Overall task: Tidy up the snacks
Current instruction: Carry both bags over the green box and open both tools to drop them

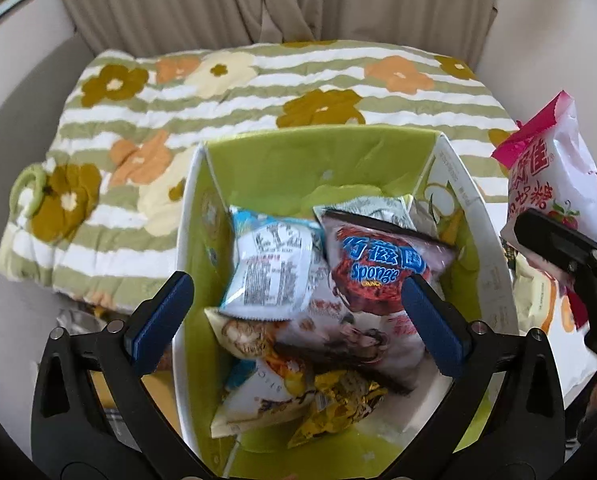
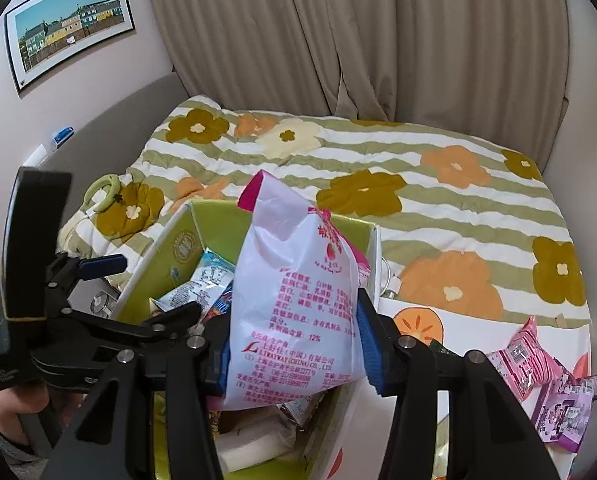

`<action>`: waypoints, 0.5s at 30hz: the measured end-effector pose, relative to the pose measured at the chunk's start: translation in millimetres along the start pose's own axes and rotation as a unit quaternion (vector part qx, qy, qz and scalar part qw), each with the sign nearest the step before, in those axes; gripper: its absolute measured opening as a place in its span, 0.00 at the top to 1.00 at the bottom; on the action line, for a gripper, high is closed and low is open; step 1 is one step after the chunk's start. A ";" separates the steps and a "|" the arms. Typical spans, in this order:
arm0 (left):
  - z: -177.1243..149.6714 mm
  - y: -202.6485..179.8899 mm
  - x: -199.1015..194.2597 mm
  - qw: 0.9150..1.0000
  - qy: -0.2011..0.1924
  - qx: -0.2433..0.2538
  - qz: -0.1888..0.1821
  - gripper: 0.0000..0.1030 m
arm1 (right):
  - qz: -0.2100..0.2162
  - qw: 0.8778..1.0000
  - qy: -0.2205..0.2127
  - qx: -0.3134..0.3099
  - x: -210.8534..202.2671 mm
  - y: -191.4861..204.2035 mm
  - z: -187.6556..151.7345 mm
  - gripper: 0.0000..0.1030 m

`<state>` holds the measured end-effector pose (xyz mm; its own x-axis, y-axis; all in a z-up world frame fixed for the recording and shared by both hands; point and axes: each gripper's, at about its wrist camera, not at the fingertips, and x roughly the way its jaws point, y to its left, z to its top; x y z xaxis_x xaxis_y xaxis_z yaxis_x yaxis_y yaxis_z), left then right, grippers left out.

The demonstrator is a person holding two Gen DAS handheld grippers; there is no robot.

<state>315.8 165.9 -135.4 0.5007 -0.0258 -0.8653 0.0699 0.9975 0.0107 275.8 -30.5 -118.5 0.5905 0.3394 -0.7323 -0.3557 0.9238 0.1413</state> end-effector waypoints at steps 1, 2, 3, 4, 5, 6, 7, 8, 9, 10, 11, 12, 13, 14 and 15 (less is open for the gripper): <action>-2.3 2.6 -0.3 1.000 0.000 -0.008 -0.002 0.00 | 0.002 1.000 0.002 -0.002 0.9 -0.3 -0.4 0.55; -4.9 4.6 -1.0 1.000 0.000 -0.015 0.000 0.00 | 0.007 1.000 0.003 -0.004 2.2 -0.2 -0.4 0.55; -6.9 6.8 -1.4 1.000 0.002 -0.021 0.002 0.00 | 0.011 1.000 0.004 -0.007 4.0 -1.6 0.4 0.55; -9.0 9.3 -2.5 1.000 0.004 -0.028 0.006 0.00 | 0.015 1.000 0.006 -0.009 6.5 -1.8 2.2 0.55; -10.0 11.2 -3.6 0.999 0.005 -0.032 0.006 0.00 | 0.018 1.000 0.007 -0.014 9.9 -2.3 6.3 0.55; -10.7 13.3 -4.2 0.999 0.005 -0.037 0.004 0.00 | 0.019 1.000 0.008 -0.017 13.3 -2.2 11.1 0.55; -10.4 15.3 -4.7 0.999 0.004 -0.042 0.001 0.00 | 0.021 1.000 0.009 -0.020 16.5 -2.5 16.2 0.55; -10.0 16.9 -4.9 0.999 0.003 -0.044 0.001 0.00 | 0.023 0.999 0.011 -0.024 20.9 -3.2 21.9 0.55; -8.8 17.2 -4.3 0.999 0.002 -0.046 0.005 0.00 | 0.024 0.999 0.011 -0.026 24.7 -4.0 26.2 0.55; -7.1 18.2 -3.0 0.999 0.002 -0.048 0.009 0.00 | 0.028 0.999 0.013 -0.029 30.4 -4.7 31.5 0.55; -5.7 19.0 -1.5 0.999 0.002 -0.051 0.013 0.00 | 0.030 0.999 0.016 -0.033 35.5 -4.5 34.6 0.55; -3.9 19.8 0.3 0.998 0.003 -0.053 0.013 0.00 | 0.030 0.999 0.020 -0.034 40.5 -4.5 37.6 0.55; -2.6 21.0 1.8 0.998 0.005 -0.056 0.013 0.00 | 0.030 0.999 0.025 -0.035 45.9 -4.6 39.8 0.55; -1.9 21.4 3.2 0.998 0.006 -0.058 0.013 0.00 | 0.031 0.998 0.030 -0.035 52.3 -4.7 42.2 0.54; -1.2 21.9 3.9 0.998 0.007 -0.059 0.015 0.00 | 0.032 0.998 0.034 -0.036 58.6 -4.9 44.2 0.54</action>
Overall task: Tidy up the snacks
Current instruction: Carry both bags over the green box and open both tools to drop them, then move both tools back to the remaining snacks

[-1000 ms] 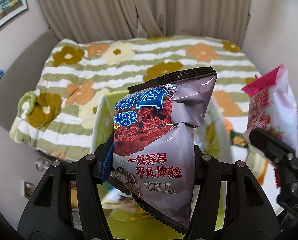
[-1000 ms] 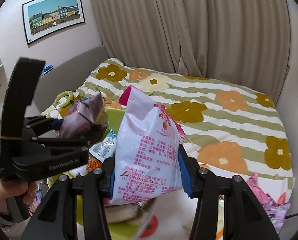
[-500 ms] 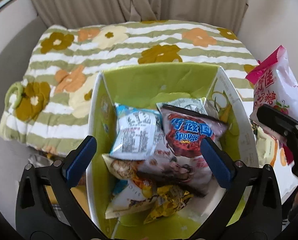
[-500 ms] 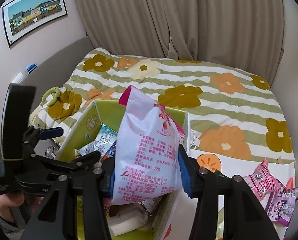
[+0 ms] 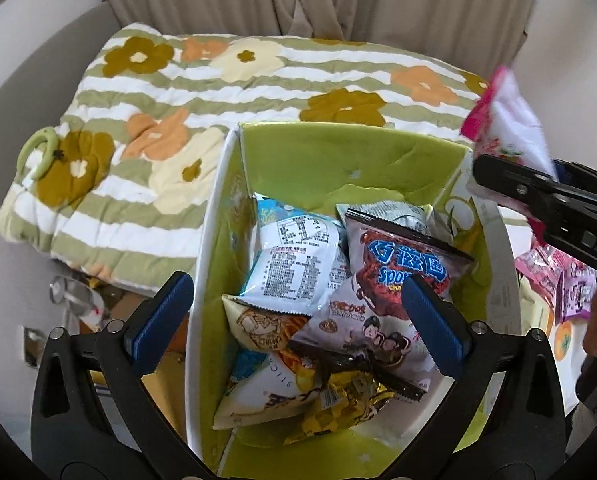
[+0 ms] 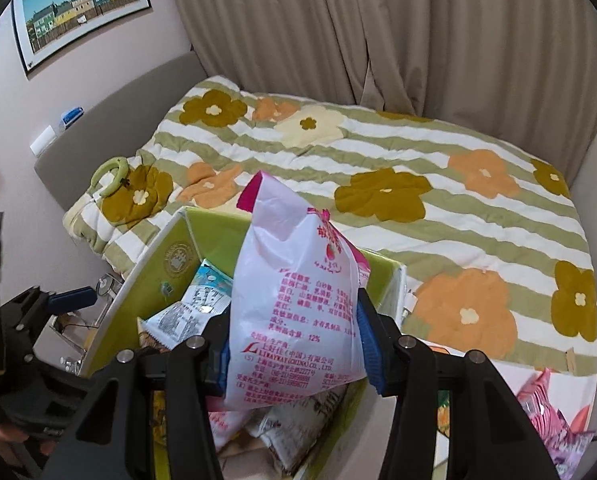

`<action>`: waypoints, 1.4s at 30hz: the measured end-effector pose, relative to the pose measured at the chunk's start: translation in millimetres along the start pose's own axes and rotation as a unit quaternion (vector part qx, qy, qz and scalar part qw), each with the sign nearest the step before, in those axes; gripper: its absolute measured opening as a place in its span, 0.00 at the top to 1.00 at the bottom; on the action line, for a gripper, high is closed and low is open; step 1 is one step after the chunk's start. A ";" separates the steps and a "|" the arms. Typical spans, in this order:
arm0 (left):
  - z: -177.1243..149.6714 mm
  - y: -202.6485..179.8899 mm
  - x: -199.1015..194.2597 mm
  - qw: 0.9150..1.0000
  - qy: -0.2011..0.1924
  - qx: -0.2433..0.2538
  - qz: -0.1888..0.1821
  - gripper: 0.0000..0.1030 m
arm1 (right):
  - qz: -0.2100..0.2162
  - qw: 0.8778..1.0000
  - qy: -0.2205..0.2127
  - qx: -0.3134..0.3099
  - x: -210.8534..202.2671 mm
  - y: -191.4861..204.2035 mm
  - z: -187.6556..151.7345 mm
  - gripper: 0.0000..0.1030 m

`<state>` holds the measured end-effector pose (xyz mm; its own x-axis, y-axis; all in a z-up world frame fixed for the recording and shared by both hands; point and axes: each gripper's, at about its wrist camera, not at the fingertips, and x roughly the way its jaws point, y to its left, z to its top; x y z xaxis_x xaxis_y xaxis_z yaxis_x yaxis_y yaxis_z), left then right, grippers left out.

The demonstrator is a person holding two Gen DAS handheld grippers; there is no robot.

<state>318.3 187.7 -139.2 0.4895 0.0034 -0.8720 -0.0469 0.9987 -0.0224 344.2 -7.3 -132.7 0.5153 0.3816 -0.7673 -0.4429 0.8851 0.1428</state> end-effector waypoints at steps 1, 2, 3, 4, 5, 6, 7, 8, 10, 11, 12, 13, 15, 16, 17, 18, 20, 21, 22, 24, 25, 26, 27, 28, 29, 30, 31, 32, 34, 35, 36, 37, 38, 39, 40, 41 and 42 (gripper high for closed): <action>0.2 0.7 1.0 1.000 0.000 0.000 0.002 0.00 | -0.002 1.000 0.002 0.000 4.1 -0.5 1.4 0.50; 0.1 0.6 1.7 1.000 0.001 0.001 0.006 0.00 | -0.007 1.000 0.003 0.002 8.7 -1.3 2.4 0.36; 0.3 1.0 2.8 1.000 0.001 0.001 0.008 0.00 | -0.007 1.000 0.000 0.007 9.8 -2.9 2.1 0.24; -0.5 1.0 4.0 1.000 0.003 0.002 0.009 0.00 | -0.004 1.000 -0.004 0.012 10.0 -4.3 1.7 0.05; -1.4 1.2 5.7 1.000 0.006 0.001 0.010 0.00 | 0.002 1.000 -0.010 0.019 8.7 -6.5 0.7 0.01; -2.9 1.7 7.2 1.000 0.008 -0.001 0.009 0.00 | 0.005 1.000 -0.015 0.024 7.0 -8.2 -0.9 0.01; -4.1 2.2 7.8 1.000 0.009 -0.002 0.008 0.00 | 0.005 0.999 -0.019 0.026 5.8 -8.8 -2.3 0.01; -6.2 2.6 8.1 1.000 0.010 -0.003 0.006 0.00 | 0.004 0.999 -0.022 0.026 4.4 -8.5 -4.6 0.01; -9.4 1.8 7.9 1.000 0.012 -0.002 0.004 0.00 | 0.001 0.999 -0.021 0.025 2.2 -7.9 -8.1 0.01; -10.7 1.4 7.0 1.000 0.012 0.000 0.003 0.00 | 0.000 0.999 -0.021 0.025 0.3 -7.2 -10.4 0.01; -11.6 1.4 5.6 1.000 0.011 0.001 0.003 0.00 | 0.001 0.999 -0.021 0.025 -1.4 -5.7 -11.3 0.01; -12.6 1.2 3.5 1.000 0.010 0.003 0.003 0.00 | 0.002 0.999 -0.022 0.026 -3.7 -4.7 -12.3 0.01; -13.6 1.1 -2.6 1.000 0.004 0.005 0.002 0.00 | 0.000 0.999 -0.025 0.028 -10.3 -1.6 -13.6 0.01; -14.1 1.3 -7.1 1.000 0.000 0.007 0.000 0.00 | -0.002 0.999 -0.028 0.027 -14.3 0.1 -13.8 0.01; -14.1 1.6 -11.0 1.000 -0.003 0.008 -0.001 0.00 | -0.003 0.999 -0.031 0.027 -18.6 2.3 -14.4 0.01; -14.4 1.5 -15.2 1.000 -0.007 0.010 -0.001 0.00 | -0.005 0.999 -0.035 0.027 -24.1 4.6 -15.1 0.01; -15.7 1.4 -26.2 1.000 -0.017 0.013 -0.003 0.00 | -0.007 0.999 -0.045 0.027 -36.4 9.3 -17.3 0.01; -16.7 1.1 -32.1 1.000 -0.023 0.015 -0.003 0.00 | -0.009 0.998 -0.049 0.027 -41.6 11.4 -18.6 0.01; -18.0 0.3 -36.7 0.999 -0.027 0.017 -0.003 0.00 | -0.011 0.998 -0.052 0.026 -46.4 13.9 -19.9 0.01; -21.1 -0.6 -47.8 0.999 -0.037 0.022 -0.004 0.00 | -0.016 0.998 -0.060 0.027 -57.9 19.3 -23.9 0.01; -23.1 -1.0 -52.7 0.999 -0.039 0.024 -0.006 0.00 | -0.018 0.998 -0.062 0.028 -62.8 20.4 -25.9 0.01; -25.8 -1.5 -58.9 0.999 -0.043 0.025 -0.008 0.00 | -0.021 0.997 -0.065 0.029 -68.4 22.3 -28.7 0.01; -27.5 -1.7 -62.7 0.999 -0.046 0.025 -0.011 0.00 | -0.025 0.997 -0.068 0.029 -74.9 24.8 -31.9 0.01; -30.2 -3.1 -67.1 0.998 -0.049 0.026 -0.017 0.00 | -0.029 0.997 -0.072 0.028 -80.7 25.9 -34.7 0.01; -32.8 -5.2 -71.8 0.998 -0.052 0.029 -0.023 0.00 | -0.038 0.996 -0.076 0.027 -88.9 28.2 -39.3 0.01; -35.5 -7.4 -75.4 0.998 -0.055 0.033 -0.028 0.00 | -0.044 0.996 -0.078 0.026 -93.6 29.6 -42.1 0.01; -37.9 -10.2 -79.0 0.997 -0.058 0.038 -0.032 0.00 | -0.051 0.995 -0.079 0.025 -100.4 31.2 -46.3 0.01; -40.1 -13.8 -82.4 0.996 -0.061 0.045 -0.037 0.00 | -0.058 0.995 -0.081 0.025 -104.8 32.4 -49.6 0.01; -43.7 -21.6 -87.4 0.995 -0.065 0.057 -0.049 0.00 | -0.076 0.993 -0.089 0.031 -117.8 32.7 -59.1 0.01; -45.7 -26.6 -90.0 0.994 -0.067 0.064 -0.057 0.00 | -0.083 0.991 -0.094 0.035 -123.7 32.1 -63.4 0.01; -47.6 -31.3 -92.0 0.993 -0.070 0.070 -0.063 0.00 | -0.087 0.991 -0.097 0.040 -129.2 30.9 -67.8 0.01; -49.5 -37.0 -94.3 0.992 -0.073 0.076 -0.068 0.00 | -0.092 0.990 -0.100 0.047 -134.7 28.0 -72.5 0.01; -51.6 -43.6 -96.7 0.991 -0.076 0.082 -0.074 0.00 | -0.097 0.988 -0.103 0.056 -140.9 24.3 -77.8 0.01; -53.2 -49.5 -98.7 0.990 -0.076 0.086 -0.081 0.00 | -0.105 0.987 -0.105 0.066 -147.2 19.3 -83.9 0.01; -54.3 -55.3 -100.6 0.989 -0.077 0.089 -0.090 0.00 | -0.112 0.986 -0.104 0.073 -151.9 15.6 -89.0 0.01; -55.8 -63.0 -103.0 0.988 -0.078 0.094 -0.098 0.00 | -0.120 0.984 -0.105 0.083 -158.4 9.4 -95.2 0.01; -56.8 -70.8 -104.7 0.986 -0.078 0.100 -0.104 0.00 | -0.126 0.982 -0.106 0.089 -163.3 3.4 -99.6 0.01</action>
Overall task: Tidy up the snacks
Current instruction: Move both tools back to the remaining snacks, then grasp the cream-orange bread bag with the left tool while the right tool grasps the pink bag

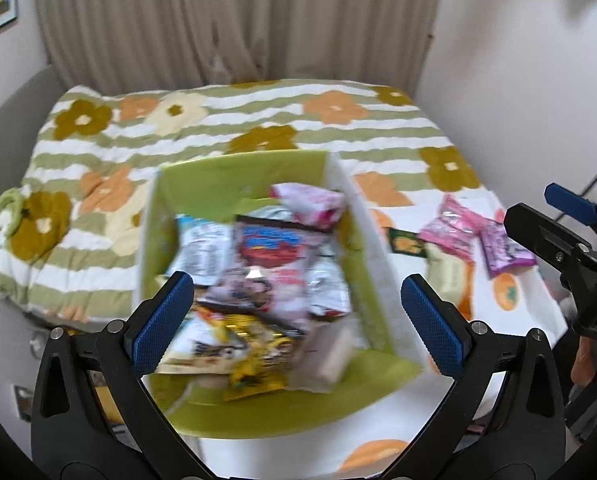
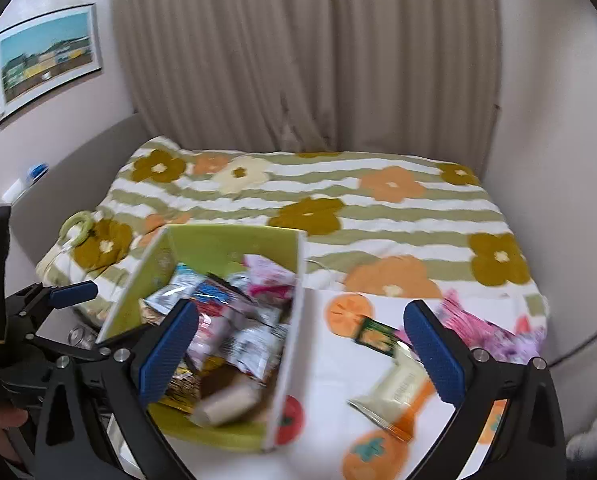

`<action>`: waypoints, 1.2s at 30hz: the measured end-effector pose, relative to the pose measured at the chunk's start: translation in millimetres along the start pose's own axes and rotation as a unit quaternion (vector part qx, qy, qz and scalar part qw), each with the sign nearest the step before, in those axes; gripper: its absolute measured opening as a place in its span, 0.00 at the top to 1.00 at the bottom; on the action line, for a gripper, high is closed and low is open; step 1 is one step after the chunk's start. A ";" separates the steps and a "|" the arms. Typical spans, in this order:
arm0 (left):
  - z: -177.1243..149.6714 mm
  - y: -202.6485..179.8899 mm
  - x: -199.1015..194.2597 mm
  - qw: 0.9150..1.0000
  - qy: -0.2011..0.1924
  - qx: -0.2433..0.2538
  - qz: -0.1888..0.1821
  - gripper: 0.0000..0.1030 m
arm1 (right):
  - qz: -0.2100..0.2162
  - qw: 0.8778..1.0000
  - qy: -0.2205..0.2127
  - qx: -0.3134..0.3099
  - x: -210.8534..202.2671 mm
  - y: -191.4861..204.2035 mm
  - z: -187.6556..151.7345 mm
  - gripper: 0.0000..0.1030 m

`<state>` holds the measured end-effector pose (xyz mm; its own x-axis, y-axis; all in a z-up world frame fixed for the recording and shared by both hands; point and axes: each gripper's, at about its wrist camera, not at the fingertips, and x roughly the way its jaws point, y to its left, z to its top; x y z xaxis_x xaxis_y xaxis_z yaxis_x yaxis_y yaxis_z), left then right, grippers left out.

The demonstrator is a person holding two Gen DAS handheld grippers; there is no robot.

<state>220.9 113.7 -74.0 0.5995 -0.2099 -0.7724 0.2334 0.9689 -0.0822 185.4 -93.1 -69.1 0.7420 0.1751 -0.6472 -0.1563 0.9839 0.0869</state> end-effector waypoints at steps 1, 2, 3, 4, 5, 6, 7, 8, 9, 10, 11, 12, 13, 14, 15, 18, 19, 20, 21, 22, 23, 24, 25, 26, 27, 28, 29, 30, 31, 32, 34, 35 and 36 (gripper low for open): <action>1.1 -8.7 0.6 1.000 0.000 0.007 -0.005 0.00 | -0.006 1.000 -0.001 0.006 -3.9 -7.7 -2.1 0.01; 3.0 -17.7 1.5 1.000 0.000 0.015 -0.009 0.00 | -0.015 1.000 -0.003 0.016 -9.6 -18.2 -5.6 0.01; 4.3 -25.4 2.4 1.000 0.000 0.020 -0.014 0.00 | -0.021 1.000 -0.004 0.023 -13.0 -27.6 -7.9 0.01; 6.2 -37.7 3.6 0.999 0.000 0.027 -0.022 0.00 | -0.030 0.999 -0.004 0.033 -16.7 -39.8 -10.6 0.01; 7.8 -46.6 5.3 0.999 0.001 0.031 -0.027 0.00 | -0.035 0.999 -0.004 0.040 -19.7 -49.5 -13.5 0.01; 8.8 -56.2 7.3 0.999 0.001 0.036 -0.032 0.00 | -0.040 0.998 -0.005 0.047 -21.6 -58.4 -15.3 0.01; 9.6 -66.7 10.1 0.998 0.002 0.042 -0.037 0.00 | -0.046 0.998 -0.005 0.052 -24.0 -67.6 -17.9 0.01; 10.1 -78.7 13.7 0.998 0.004 0.047 -0.040 0.00 | -0.050 0.997 -0.005 0.056 -25.3 -77.5 -19.5 0.01; 11.4 -90.5 18.5 0.998 0.008 0.052 -0.043 0.00 | -0.055 0.997 -0.002 0.062 -25.6 -91.3 -21.6 0.01; 12.3 -102.3 23.7 0.997 0.012 0.056 -0.046 0.00 | -0.056 0.996 -0.001 0.065 -25.4 -99.0 -22.5 0.01; 13.2 -115.3 30.6 0.997 0.018 0.059 -0.049 0.00 | -0.056 0.996 0.001 0.071 -24.6 -112.2 -23.9 0.01; 13.8 -125.5 36.7 0.996 0.024 0.061 -0.052 0.00 | -0.055 0.996 0.005 0.075 -23.4 -121.7 -24.9 0.01; 13.7 -137.4 43.4 0.996 0.030 0.064 -0.057 0.00 | -0.053 0.995 0.009 0.079 -21.2 -130.5 -25.1 0.01; 13.3 -152.0 53.2 0.995 0.039 0.067 -0.063 0.00 | -0.048 0.995 0.015 0.082 -17.6 -144.5 -25.6 0.01; 11.9 -160.4 59.5 0.994 0.045 0.069 -0.065 0.00 | -0.045 0.995 0.019 0.082 -15.1 -153.5 -26.3 0.01; 8.5 -189.4 87.5 0.992 0.071 0.073 -0.069 0.00 | -0.038 0.996 0.033 0.069 -2.2 -179.7 -27.4 0.01; 6.9 -197.0 97.2 0.992 0.080 0.073 -0.070 0.00 | -0.034 0.997 0.039 0.061 4.8 -190.2 -26.7 0.01; 5.0 -204.2 108.3 0.991 0.091 0.072 -0.070 0.00 | -0.031 0.997 0.043 0.057 8.6 -196.5 -27.0 0.01; 3.7 -209.0 117.2 0.990 0.099 0.072 -0.068 0.00 | -0.026 0.997 0.050 0.052 16.1 -205.7 -26.4 0.01; 2.0 -214.4 126.6 0.989 0.107 0.072 -0.067 0.00 | -0.021 0.997 0.056 0.048 22.5 -213.2 -26.1 0.01; -0.5 -220.3 135.9 0.989 0.115 0.072 -0.065 0.00 | -0.013 0.997 0.064 0.043 31.9 -222.8 -25.7 0.01; -3.3 -225.1 146.2 0.988 0.124 0.072 -0.063 0.00 | -0.007 0.997 0.070 0.039 38.9 -229.0 -26.3 0.01; -5.8 -228.8 155.3 0.987 0.132 0.073 -0.061 0.00 | -0.002 0.996 0.076 0.035 46.0 -234.2 -26.6 0.01; -7.6 -232.4 163.1 0.986 0.140 0.073 -0.059 0.00 | 0.004 0.996 0.084 0.029 54.9 -239.8 -26.8 0.01; -10.1 -235.1 171.8 0.985 0.148 0.074 -0.055 0.00 | 0.010 0.995 0.092 0.022 65.2 -244.6 -27.2 0.01; -13.0 -237.5 180.7 0.983 0.158 0.075 -0.050 0.00 | 0.016 0.995 0.099 0.017 73.8 -248.4 -27.6 0.01; -15.8 -239.7 189.9 0.982 0.168 0.075 -0.044 0.00 | 0.024 0.994 0.110 0.011 86.2 -253.3 -28.5 0.01; -17.3 -240.6 196.6 0.981 0.174 0.074 -0.041 0.00 | 0.034 0.992 0.119 0.007 96.2 -256.5 -28.9 0.01; -19.2 -241.8 202.3 0.981 0.178 0.073 -0.038 0.00 | 0.040 0.991 0.125 0.004 102.9 -258.8 -29.8 0.01; -21.3 -242.5 208.3 0.980 0.183 0.073 -0.034 0.00 | 0.047 0.990 0.135 -0.005 114.1 -260.9 -30.9 0.01; -25.8 -243.5 221.2 0.978 0.192 0.073 -0.026 0.00 | 0.053 0.987 0.147 -0.023 128.1 -261.3 -32.3 0.01; -27.4 -244.2 226.1 0.978 0.196 0.073 -0.023 0.00 | 0.058 0.986 0.155 -0.035 137.9 -261.3 -32.4 0.01; -29.2 -244.5 231.5 0.977 0.201 0.072 -0.022 0.00 | 0.063 0.984 0.159 -0.040 144.1 -261.6 -33.0 0.01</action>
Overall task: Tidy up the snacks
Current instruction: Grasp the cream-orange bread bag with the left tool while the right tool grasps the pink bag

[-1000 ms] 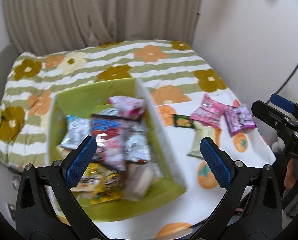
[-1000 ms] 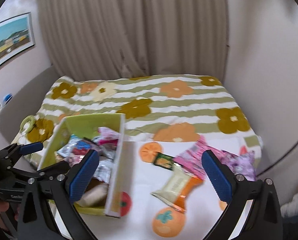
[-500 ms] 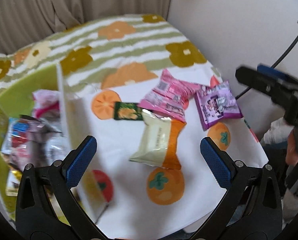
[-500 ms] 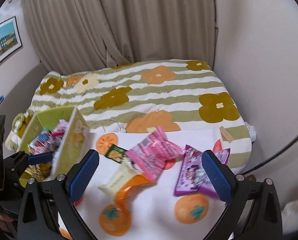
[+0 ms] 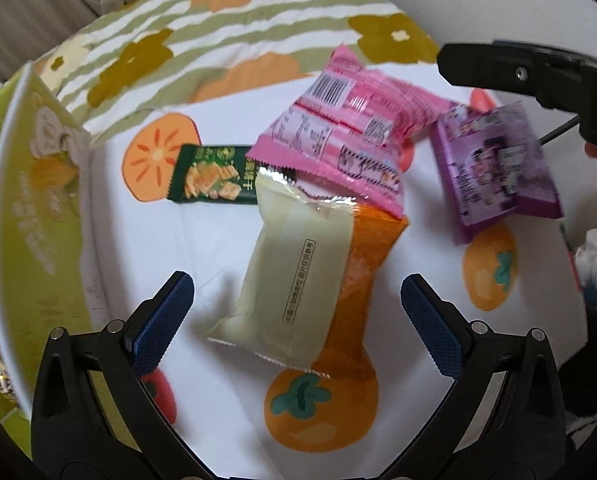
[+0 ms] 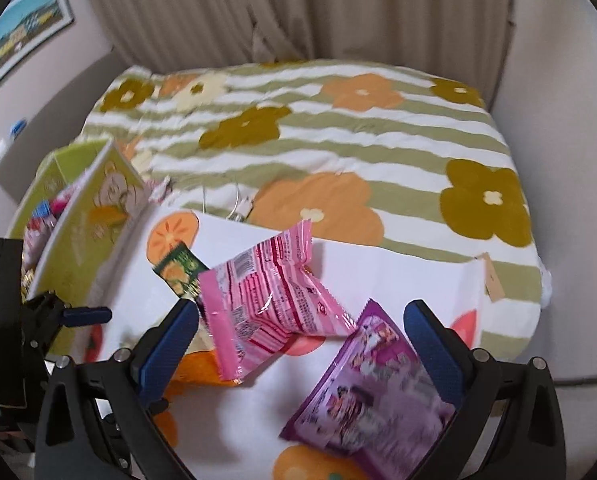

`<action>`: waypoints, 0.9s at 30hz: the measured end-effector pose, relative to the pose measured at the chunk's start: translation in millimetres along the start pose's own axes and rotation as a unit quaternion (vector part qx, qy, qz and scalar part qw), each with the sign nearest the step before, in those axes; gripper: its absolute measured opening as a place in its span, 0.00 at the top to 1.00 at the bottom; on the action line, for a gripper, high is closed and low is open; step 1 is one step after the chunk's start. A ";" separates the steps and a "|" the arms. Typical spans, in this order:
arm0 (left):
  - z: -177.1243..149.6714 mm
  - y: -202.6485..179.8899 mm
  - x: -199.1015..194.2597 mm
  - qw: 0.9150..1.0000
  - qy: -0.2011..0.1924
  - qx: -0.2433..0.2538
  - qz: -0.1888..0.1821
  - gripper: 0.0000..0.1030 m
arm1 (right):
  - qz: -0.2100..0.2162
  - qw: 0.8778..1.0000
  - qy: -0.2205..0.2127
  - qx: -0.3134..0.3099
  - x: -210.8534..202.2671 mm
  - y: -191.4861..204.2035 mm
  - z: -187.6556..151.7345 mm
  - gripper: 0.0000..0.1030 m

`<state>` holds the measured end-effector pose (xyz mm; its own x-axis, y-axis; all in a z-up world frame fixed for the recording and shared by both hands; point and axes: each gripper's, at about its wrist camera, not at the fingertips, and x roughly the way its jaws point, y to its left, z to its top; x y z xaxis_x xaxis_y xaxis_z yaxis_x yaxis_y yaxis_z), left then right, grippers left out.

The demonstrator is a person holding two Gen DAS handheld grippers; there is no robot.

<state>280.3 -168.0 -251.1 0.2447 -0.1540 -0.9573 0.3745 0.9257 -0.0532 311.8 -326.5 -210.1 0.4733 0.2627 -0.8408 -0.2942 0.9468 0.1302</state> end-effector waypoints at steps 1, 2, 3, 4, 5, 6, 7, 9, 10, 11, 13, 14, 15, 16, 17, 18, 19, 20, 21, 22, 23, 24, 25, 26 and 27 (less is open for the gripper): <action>0.2 0.0 5.5 1.000 0.004 -0.001 0.001 0.00 | 0.006 1.000 0.006 -0.007 6.6 -1.0 0.6 0.01; 0.3 0.0 11.3 1.000 0.008 -0.002 0.003 0.00 | 0.017 1.000 0.016 -0.014 15.8 -2.0 2.1 0.01; 0.3 -0.6 15.7 1.000 0.010 -0.002 0.004 0.00 | 0.024 0.999 0.022 -0.017 22.1 -2.6 3.2 0.01; 0.0 -0.6 21.0 1.000 0.014 -0.002 0.006 0.00 | 0.035 0.999 0.032 -0.022 30.7 -3.3 4.4 0.01; -0.2 -1.9 24.6 1.000 0.016 -0.003 0.005 0.00 | 0.043 0.998 0.040 -0.025 37.5 -3.9 5.3 0.01; -0.3 -2.6 28.0 1.000 0.019 -0.003 0.005 0.01 | 0.049 0.997 0.046 -0.028 43.8 -4.2 5.9 0.01; -0.3 -2.8 33.0 1.000 0.025 -0.005 0.004 0.03 | 0.053 0.997 0.052 -0.031 49.3 -4.4 6.8 0.01; 0.4 -3.6 39.2 0.999 0.032 -0.006 0.003 0.13 | 0.053 0.995 0.066 -0.045 62.1 -2.0 9.0 0.01; 0.7 -3.9 43.2 0.999 0.036 -0.006 0.004 0.18 | 0.050 0.995 0.069 -0.053 66.6 -0.9 9.9 0.01; 1.3 -4.2 47.8 0.999 0.040 -0.007 0.007 0.19 | 0.054 0.994 0.073 -0.061 71.8 0.5 10.6 0.01; 1.5 -6.8 48.9 0.999 0.033 0.000 0.016 0.20 | 0.058 0.993 0.078 -0.067 78.3 1.2 11.7 0.01; 1.9 -7.7 50.2 0.999 0.033 0.003 0.019 0.20 | 0.064 0.992 0.081 -0.070 82.1 2.2 12.2 0.01; 2.1 -8.3 50.2 0.999 0.031 0.005 0.022 0.22 | 0.067 0.992 0.084 -0.072 85.0 2.8 13.0 0.01; 2.2 -8.4 49.1 0.999 0.026 0.006 0.022 0.27 | 0.070 0.991 0.085 -0.073 87.4 3.4 13.4 0.01; 2.9 -8.3 47.8 0.999 0.022 0.004 0.023 0.31 | 0.073 0.991 0.088 -0.075 90.5 4.3 13.6 0.01; 3.0 -7.8 46.3 0.999 0.021 0.002 0.024 0.36 | 0.076 0.990 0.089 -0.077 92.3 5.2 14.0 0.01; 3.4 -6.4 45.5 0.999 0.020 -0.002 0.024 0.38 | 0.079 0.990 0.091 -0.079 94.4 6.3 13.8 0.01; 3.8 -4.9 45.0 1.000 0.020 -0.006 0.022 0.39 | 0.082 0.989 0.092 -0.080 95.9 7.9 13.8 0.01; 4.1 -3.4 44.5 1.000 0.019 -0.010 0.020 0.40 | 0.084 0.989 0.094 -0.083 97.5 8.9 13.5 0.01; 3.8 -1.8 44.0 1.000 0.019 -0.013 0.021 0.40 | 0.086 0.988 0.096 -0.085 99.3 10.2 13.0 0.01; 3.3 -0.6 43.8 0.999 0.020 -0.014 0.024 0.40 | 0.088 0.987 0.098 -0.088 101.0 11.6 12.4 0.01; 2.8 0.3 43.3 0.999 0.022 -0.016 0.027 0.40 | 0.091 0.986 0.103 -0.090 102.8 12.8 12.0 0.01; 1.7 2.0 42.4 0.999 0.022 -0.020 0.029 0.40 | 0.091 0.986 0.104 -0.092 104.0 13.9 11.8 0.01; -0.4 3.7 41.4 0.999 0.023 -0.024 0.030 0.40 | 0.091 0.986 0.106 -0.097 105.6 14.9 11.2 0.01; -1.3 5.6 40.8 0.999 0.025 -0.028 0.032 0.40 | 0.091 0.985 0.107 -0.099 106.7 15.8 10.7 0.01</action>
<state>291.2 -168.6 -290.8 0.2217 -0.0771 -0.9721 0.3076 0.9515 -0.0053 366.5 -281.5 -292.2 0.2174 0.3589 -0.9077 -0.5244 0.8273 0.2015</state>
